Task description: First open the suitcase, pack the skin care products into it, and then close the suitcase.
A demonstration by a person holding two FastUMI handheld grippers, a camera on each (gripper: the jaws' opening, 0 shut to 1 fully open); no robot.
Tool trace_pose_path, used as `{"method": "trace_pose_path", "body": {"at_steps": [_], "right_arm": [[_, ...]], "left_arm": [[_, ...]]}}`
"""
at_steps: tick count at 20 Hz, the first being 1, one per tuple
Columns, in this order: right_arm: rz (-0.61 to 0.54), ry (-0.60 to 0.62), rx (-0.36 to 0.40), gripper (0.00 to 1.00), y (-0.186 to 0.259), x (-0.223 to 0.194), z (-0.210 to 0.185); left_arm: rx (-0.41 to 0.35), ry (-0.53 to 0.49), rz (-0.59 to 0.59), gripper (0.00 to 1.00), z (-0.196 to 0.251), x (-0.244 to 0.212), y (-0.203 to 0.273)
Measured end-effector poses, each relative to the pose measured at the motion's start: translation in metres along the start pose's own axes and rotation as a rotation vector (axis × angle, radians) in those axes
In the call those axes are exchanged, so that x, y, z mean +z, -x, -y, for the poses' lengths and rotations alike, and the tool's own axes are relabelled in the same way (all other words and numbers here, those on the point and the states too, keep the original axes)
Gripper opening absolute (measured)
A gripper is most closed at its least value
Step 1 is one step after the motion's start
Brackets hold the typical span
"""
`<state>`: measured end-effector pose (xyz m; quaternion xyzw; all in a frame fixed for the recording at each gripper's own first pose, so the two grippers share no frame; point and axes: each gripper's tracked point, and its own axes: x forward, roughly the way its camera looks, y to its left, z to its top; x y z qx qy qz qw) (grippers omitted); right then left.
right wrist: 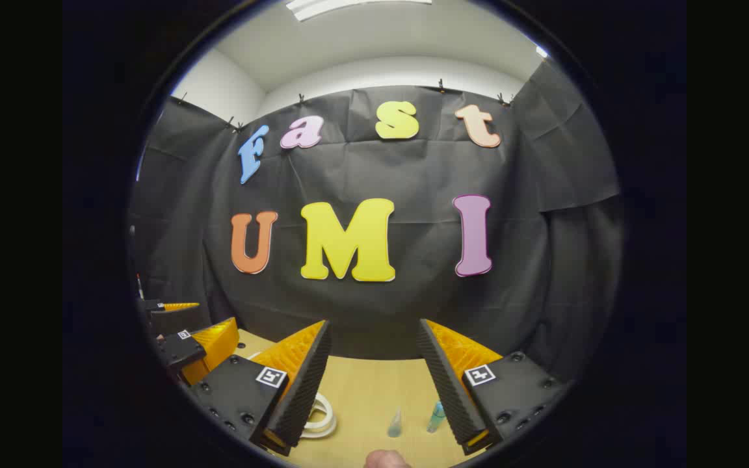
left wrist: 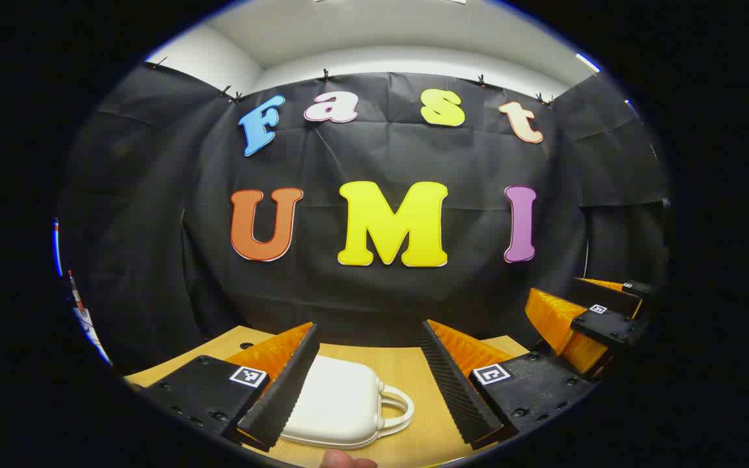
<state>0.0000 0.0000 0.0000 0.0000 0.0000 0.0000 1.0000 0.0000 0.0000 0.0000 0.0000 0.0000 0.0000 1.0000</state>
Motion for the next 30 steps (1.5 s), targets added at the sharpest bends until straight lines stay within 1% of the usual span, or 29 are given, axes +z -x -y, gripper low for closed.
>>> {"method": "trace_pose_path", "body": {"at_steps": [4, 6, 8, 11, 13, 15, 20, 23, 27, 29, 30], "right_arm": [[-0.008, -0.008, 0.001, 0.81, -0.001, -0.002, 0.002], [-0.008, -0.011, -0.007, 0.79, -0.002, -0.005, 0.005], [-0.023, -0.017, 0.004, 0.81, -0.003, -0.010, 0.004], [-0.036, -0.021, 0.017, 0.80, -0.007, -0.014, 0.004], [-0.032, 0.003, 0.040, 0.80, -0.009, -0.015, 0.002], [-0.029, 0.005, 0.040, 0.81, -0.011, -0.017, 0.009], [-0.075, 0.022, 0.005, 0.80, -0.015, -0.037, 0.037], [-0.106, 0.049, -0.019, 0.80, -0.016, -0.050, 0.057], [-0.163, 0.094, -0.051, 0.81, -0.015, -0.067, 0.082], [-0.171, 0.116, -0.075, 0.80, -0.014, -0.069, 0.098], [-0.175, 0.126, -0.090, 0.80, -0.012, -0.069, 0.107]], "left_arm": [[0.010, -0.022, 0.030, 0.99, -0.001, 0.010, -0.002], [0.013, -0.039, 0.045, 0.99, -0.001, 0.014, -0.004], [0.006, -0.022, 0.040, 0.99, 0.002, 0.012, -0.003], [0.032, -0.027, 0.030, 0.99, -0.003, 0.010, -0.004], [0.046, -0.038, 0.048, 0.99, -0.007, 0.014, -0.006], [0.045, -0.028, 0.050, 0.99, -0.004, 0.008, -0.010], [0.019, -0.022, -0.025, 0.99, 0.008, -0.033, -0.023], [-0.016, -0.038, -0.093, 0.99, 0.023, -0.073, -0.028], [-0.043, -0.086, -0.141, 0.99, 0.037, -0.106, -0.037], [-0.069, -0.132, -0.175, 0.99, 0.043, -0.126, -0.042], [-0.091, -0.172, -0.203, 0.99, 0.046, -0.138, -0.049]]}}
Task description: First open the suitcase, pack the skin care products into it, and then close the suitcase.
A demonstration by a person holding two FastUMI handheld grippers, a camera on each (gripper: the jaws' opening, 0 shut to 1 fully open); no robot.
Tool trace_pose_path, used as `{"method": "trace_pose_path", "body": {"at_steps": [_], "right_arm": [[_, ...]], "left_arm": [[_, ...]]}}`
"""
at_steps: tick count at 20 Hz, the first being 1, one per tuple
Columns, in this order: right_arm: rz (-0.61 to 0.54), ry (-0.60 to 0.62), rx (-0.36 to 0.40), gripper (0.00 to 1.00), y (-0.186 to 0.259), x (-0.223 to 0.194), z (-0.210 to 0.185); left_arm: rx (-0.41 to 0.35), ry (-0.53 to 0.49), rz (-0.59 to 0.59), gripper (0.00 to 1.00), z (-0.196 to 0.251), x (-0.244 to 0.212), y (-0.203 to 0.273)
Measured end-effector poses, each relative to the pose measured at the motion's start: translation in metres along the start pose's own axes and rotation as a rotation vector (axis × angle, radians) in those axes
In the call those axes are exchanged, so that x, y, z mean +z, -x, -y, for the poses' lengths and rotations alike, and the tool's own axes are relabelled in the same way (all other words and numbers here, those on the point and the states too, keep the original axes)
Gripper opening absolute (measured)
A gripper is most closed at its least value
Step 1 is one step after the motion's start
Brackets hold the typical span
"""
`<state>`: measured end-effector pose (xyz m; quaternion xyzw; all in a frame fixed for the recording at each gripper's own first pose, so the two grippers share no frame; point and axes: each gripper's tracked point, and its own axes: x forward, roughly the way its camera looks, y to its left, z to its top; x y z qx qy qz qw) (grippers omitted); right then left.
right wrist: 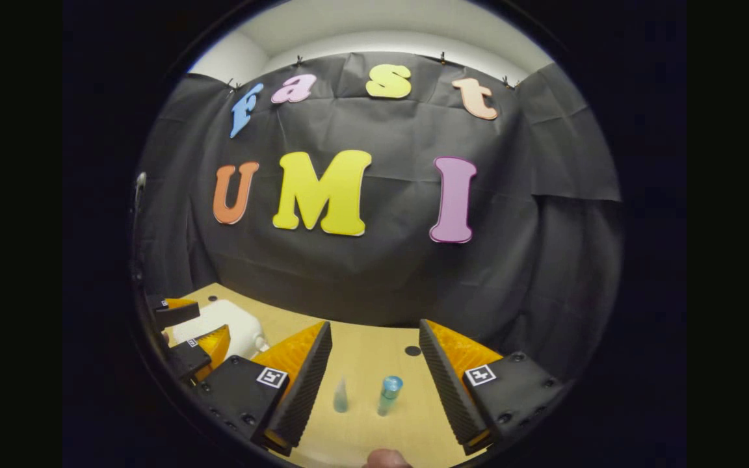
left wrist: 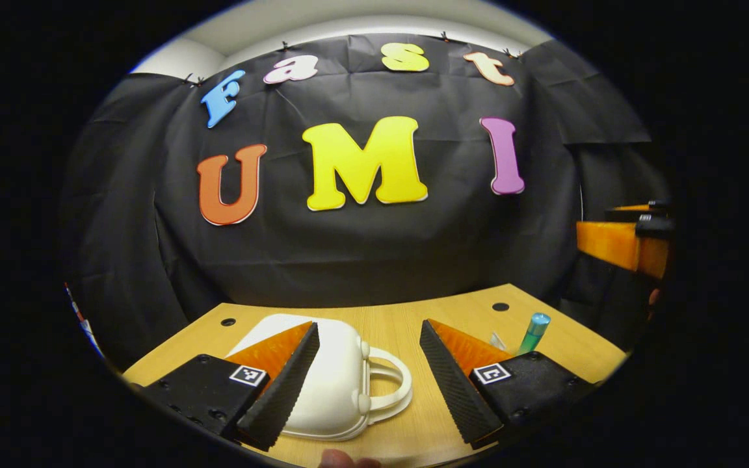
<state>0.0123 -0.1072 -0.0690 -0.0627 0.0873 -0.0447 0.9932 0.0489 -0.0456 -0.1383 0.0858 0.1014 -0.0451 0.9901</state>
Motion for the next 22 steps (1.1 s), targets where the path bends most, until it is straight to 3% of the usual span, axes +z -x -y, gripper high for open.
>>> {"method": "trace_pose_path", "body": {"at_steps": [4, 8, 12, 16, 22], "right_arm": [[-0.014, -0.006, -0.054, 0.80, 0.001, -0.007, 0.034], [-0.027, -0.036, -0.100, 0.81, 0.006, -0.019, 0.063], [-0.054, -0.060, -0.093, 0.81, 0.008, -0.033, 0.071], [-0.062, -0.080, -0.103, 0.81, 0.013, -0.040, 0.085], [-0.081, -0.092, -0.150, 0.80, 0.030, -0.054, 0.116]], "left_arm": [[-0.067, -0.198, -0.100, 1.00, 0.012, -0.034, -0.020], [-0.141, -0.459, -0.210, 0.98, 0.030, -0.074, -0.035], [-0.118, -0.675, -0.269, 0.94, 0.020, -0.097, -0.044], [-0.084, -0.767, -0.335, 0.90, 0.015, -0.119, -0.054], [-0.055, -0.839, -0.408, 0.63, 0.011, -0.138, -0.066]]}}
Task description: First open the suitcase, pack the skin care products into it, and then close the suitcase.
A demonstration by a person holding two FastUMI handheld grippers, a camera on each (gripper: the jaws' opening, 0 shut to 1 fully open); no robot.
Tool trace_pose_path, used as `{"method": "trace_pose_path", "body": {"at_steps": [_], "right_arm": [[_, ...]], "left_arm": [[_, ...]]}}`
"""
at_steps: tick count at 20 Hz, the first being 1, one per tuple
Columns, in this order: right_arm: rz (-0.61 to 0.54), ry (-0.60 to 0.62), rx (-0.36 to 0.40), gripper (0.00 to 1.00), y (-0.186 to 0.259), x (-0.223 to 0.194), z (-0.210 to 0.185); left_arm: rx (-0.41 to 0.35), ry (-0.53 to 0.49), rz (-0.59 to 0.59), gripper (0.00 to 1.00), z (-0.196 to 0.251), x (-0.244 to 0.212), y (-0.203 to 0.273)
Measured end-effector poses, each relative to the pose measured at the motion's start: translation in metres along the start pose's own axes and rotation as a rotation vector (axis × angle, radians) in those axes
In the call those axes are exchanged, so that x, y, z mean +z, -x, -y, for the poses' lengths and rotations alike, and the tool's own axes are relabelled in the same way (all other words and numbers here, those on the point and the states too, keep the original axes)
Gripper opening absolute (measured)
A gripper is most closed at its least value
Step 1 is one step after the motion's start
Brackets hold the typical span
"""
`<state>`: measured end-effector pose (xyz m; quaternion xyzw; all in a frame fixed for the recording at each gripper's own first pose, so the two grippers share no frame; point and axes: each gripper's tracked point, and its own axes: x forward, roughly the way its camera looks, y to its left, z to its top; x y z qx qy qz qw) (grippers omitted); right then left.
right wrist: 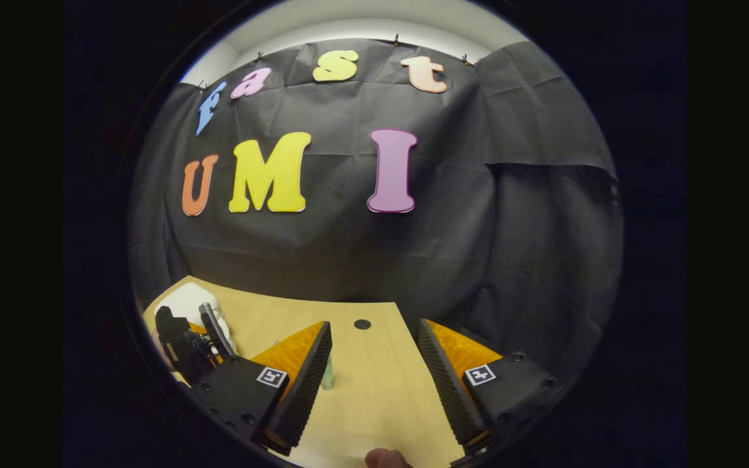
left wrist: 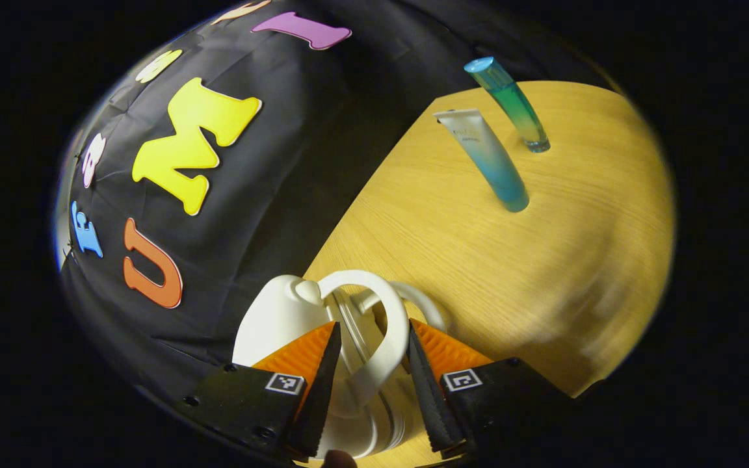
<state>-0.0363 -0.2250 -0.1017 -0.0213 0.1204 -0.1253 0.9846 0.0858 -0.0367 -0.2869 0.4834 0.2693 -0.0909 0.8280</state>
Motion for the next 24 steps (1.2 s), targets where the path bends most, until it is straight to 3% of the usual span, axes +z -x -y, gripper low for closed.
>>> {"method": "trace_pose_path", "body": {"at_steps": [2, 5, 6, 10, 14, 18, 24], "right_arm": [[-0.007, -0.006, -0.030, 0.81, 0.006, -0.008, 0.016], [-0.018, -0.025, -0.058, 0.81, 0.009, -0.013, 0.025], [-0.021, -0.027, -0.061, 0.80, 0.010, -0.015, 0.023], [-0.007, -0.021, -0.045, 0.81, 0.019, -0.011, 0.007], [0.007, -0.030, -0.037, 0.81, 0.024, -0.005, -0.012], [0.020, -0.013, 0.004, 0.80, 0.027, 0.005, -0.047], [0.051, 0.016, 0.102, 0.80, 0.030, 0.030, -0.115]], "left_arm": [[0.006, -0.020, -0.027, 0.48, 0.002, 0.000, -0.004], [0.011, -0.029, -0.027, 0.39, 0.002, 0.005, -0.002], [0.016, -0.026, -0.021, 0.31, 0.000, 0.008, 0.000], [0.002, 0.049, 0.009, 0.10, -0.009, 0.016, 0.008], [0.012, 0.172, 0.115, 0.05, -0.049, 0.028, 0.034], [0.067, 0.368, 0.237, 0.04, -0.131, 0.031, 0.068], [0.158, 0.622, 0.312, 0.04, -0.260, -0.035, 0.082]]}}
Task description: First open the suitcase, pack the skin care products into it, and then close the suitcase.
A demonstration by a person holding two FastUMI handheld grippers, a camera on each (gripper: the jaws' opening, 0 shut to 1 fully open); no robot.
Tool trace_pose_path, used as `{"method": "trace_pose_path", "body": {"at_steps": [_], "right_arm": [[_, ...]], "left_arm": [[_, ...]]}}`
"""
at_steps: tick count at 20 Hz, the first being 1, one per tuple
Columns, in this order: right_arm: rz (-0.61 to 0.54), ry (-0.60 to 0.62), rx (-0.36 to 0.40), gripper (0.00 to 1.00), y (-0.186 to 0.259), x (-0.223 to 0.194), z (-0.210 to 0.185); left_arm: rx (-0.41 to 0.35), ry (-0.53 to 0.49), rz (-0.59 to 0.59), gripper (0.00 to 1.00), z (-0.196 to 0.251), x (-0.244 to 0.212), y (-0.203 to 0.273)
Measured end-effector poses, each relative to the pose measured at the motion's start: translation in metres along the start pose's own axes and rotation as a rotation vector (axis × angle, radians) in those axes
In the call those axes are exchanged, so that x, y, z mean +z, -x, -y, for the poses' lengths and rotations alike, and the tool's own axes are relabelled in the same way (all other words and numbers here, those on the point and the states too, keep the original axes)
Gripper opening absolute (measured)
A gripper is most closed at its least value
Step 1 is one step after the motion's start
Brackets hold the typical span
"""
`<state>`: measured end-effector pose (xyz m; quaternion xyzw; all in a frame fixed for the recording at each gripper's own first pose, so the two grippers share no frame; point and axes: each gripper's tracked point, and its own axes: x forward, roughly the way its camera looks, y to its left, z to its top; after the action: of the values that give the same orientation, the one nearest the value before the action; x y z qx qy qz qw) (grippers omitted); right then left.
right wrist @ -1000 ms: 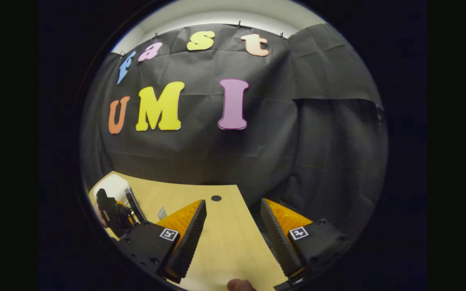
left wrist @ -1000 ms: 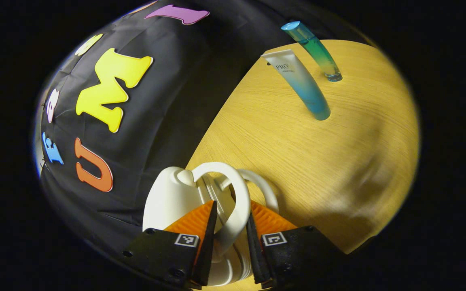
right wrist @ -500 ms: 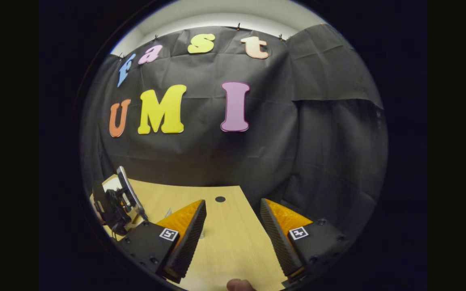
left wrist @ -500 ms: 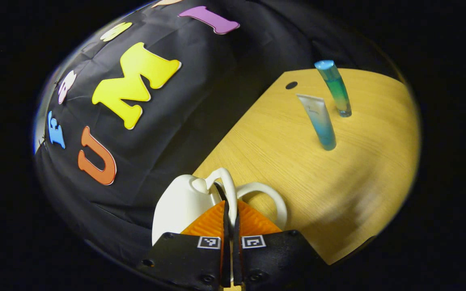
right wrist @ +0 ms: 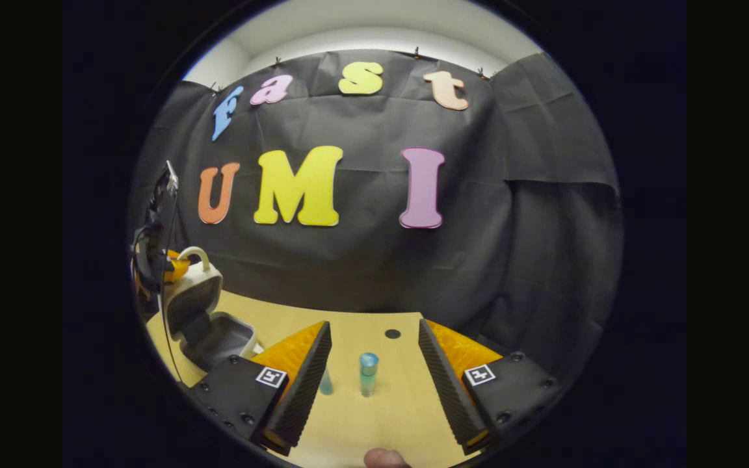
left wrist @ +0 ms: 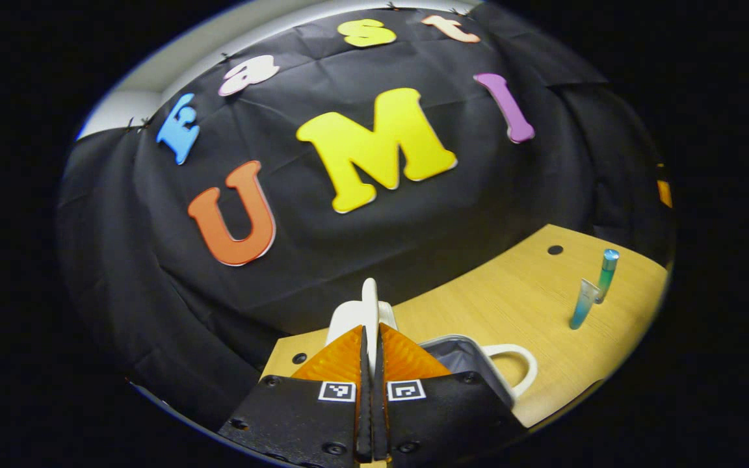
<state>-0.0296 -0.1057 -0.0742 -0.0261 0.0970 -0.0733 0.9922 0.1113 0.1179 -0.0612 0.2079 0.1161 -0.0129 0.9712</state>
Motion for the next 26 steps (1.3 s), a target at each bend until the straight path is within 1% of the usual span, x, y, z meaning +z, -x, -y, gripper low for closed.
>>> {"method": "trace_pose_path", "body": {"at_steps": [2, 4, 6, 7, 10, 14, 18, 20, 22, 24, 25, 26], "right_arm": [[0.011, 0.007, 0.025, 0.80, -0.002, 0.009, -0.022], [0.012, 0.021, 0.038, 0.80, -0.005, 0.014, -0.039], [0.009, 0.045, 0.043, 0.80, -0.006, 0.018, -0.055], [0.005, 0.061, 0.043, 0.80, -0.005, 0.019, -0.065], [-0.015, 0.106, 0.045, 0.81, -0.002, 0.012, -0.083], [-0.044, 0.168, 0.055, 0.80, -0.003, 0.007, -0.103], [-0.071, 0.185, 0.048, 0.81, -0.009, 0.002, -0.117], [-0.085, 0.188, 0.053, 0.81, -0.012, -0.001, -0.127], [-0.078, 0.192, 0.063, 0.80, -0.013, 0.001, -0.139], [-0.080, 0.201, 0.071, 0.81, -0.012, -0.001, -0.144], [-0.084, 0.199, 0.069, 0.81, -0.014, -0.004, -0.144], [-0.088, 0.192, 0.066, 0.80, -0.015, -0.004, -0.144]], "left_arm": [[0.058, 0.054, 0.013, 0.04, -0.057, -0.013, -0.002], [0.092, 0.141, 0.022, 0.04, -0.102, -0.036, -0.003], [0.111, 0.214, 0.024, 0.04, -0.141, -0.065, -0.007], [0.127, 0.258, 0.014, 0.04, -0.168, -0.096, -0.015], [0.146, 0.356, -0.038, 0.04, -0.196, -0.152, -0.030], [0.153, 0.465, -0.137, 0.04, -0.209, -0.229, -0.054], [0.158, 0.604, -0.283, 0.07, -0.199, -0.297, -0.079], [0.146, 0.648, -0.318, 0.08, -0.186, -0.316, -0.088], [0.134, 0.657, -0.349, 0.09, -0.183, -0.331, -0.089], [0.130, 0.665, -0.365, 0.13, -0.184, -0.337, -0.089], [0.159, 0.647, -0.369, 0.15, -0.191, -0.340, -0.089], [0.164, 0.635, -0.378, 0.10, -0.193, -0.342, -0.088]]}}
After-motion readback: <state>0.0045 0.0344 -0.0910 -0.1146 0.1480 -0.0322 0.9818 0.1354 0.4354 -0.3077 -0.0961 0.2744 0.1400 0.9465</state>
